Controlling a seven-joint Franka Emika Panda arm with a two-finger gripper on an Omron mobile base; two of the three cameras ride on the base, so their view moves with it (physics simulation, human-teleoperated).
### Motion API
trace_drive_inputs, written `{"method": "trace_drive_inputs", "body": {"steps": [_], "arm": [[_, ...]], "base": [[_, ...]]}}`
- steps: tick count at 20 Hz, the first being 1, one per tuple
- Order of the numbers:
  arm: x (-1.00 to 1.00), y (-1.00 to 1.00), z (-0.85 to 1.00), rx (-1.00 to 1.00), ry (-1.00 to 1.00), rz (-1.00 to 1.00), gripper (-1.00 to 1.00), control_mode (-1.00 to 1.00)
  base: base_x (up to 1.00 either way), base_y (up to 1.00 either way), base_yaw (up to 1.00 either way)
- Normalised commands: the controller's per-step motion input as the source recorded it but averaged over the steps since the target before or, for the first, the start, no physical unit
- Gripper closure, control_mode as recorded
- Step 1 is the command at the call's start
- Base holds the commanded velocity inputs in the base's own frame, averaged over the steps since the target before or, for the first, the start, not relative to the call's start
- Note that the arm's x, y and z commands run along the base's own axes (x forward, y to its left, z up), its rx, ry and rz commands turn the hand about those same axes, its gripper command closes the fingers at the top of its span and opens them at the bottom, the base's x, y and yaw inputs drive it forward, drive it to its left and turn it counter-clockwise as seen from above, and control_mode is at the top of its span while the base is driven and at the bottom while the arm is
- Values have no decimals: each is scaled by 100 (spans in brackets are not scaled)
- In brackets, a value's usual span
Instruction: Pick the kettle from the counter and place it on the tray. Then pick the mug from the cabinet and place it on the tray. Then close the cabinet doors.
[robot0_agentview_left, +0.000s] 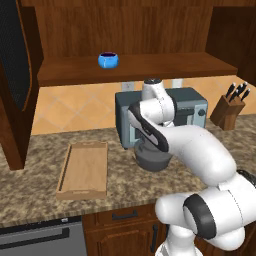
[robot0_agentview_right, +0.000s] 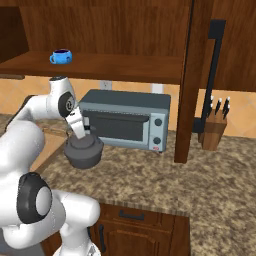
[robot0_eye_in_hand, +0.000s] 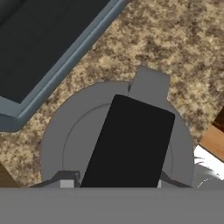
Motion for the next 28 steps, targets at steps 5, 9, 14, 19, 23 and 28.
{"method": "trace_drive_inputs", "body": {"steps": [5, 9, 14, 19, 23, 28], "arm": [[0, 100, 23, 0, -7, -6, 100, -100], [0, 98, 3, 0, -9, -2, 100, -100], [28, 95, 0, 0, -8, -9, 100, -100], [42, 77, -1, 0, -8, -14, 100, -100], [55, 67, -15, 0, -2, -16, 100, -100], [53, 22, -28, 0, 0, -14, 100, -100]], "base": [[0, 0, 0], [0, 0, 0], [0, 0, 0], [0, 0, 0], [0, 0, 0], [0, 0, 0]]}}
